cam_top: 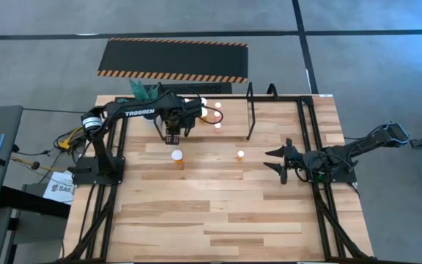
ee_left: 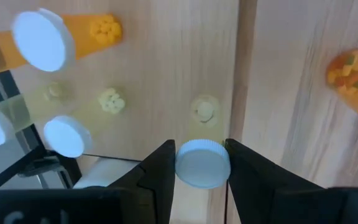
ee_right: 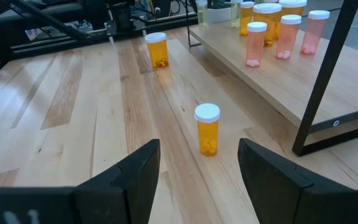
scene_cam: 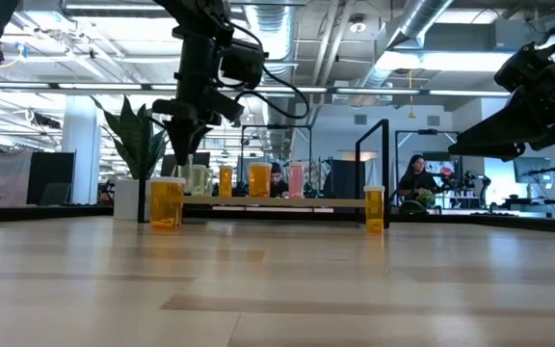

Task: Pick and place medicine bottles onto shelf by color
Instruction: Put the yellow pill bottle on the shelf aligned with the other yellow pill bottle

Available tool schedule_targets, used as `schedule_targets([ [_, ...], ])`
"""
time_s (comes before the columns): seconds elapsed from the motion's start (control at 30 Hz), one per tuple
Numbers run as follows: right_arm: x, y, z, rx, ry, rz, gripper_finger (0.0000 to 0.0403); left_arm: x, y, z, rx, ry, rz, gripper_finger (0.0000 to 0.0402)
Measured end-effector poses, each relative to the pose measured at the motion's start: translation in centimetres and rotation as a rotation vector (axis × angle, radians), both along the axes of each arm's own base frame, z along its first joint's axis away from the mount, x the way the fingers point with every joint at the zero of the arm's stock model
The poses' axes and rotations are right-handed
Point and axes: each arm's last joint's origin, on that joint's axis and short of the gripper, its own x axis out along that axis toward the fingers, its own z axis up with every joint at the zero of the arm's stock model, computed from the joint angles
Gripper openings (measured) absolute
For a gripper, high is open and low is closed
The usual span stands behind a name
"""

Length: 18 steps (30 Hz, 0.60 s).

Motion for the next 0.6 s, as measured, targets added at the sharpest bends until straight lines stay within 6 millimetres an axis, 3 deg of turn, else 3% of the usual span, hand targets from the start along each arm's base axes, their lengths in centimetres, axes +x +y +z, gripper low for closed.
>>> schedule_targets([
  [0.13, 0.0, 0.0, 0.0, 0.0, 0.0, 0.0, 0.024, 0.3, 0.3, -1.1, -0.012, 0.04, 0.002, 0.0116],
  [0.6, 0.0, 0.0, 0.0, 0.0, 0.0, 0.0, 0.024, 0.5, 1.1, -1.3, 0.017, 0.017, -0.015, 0.0116],
])
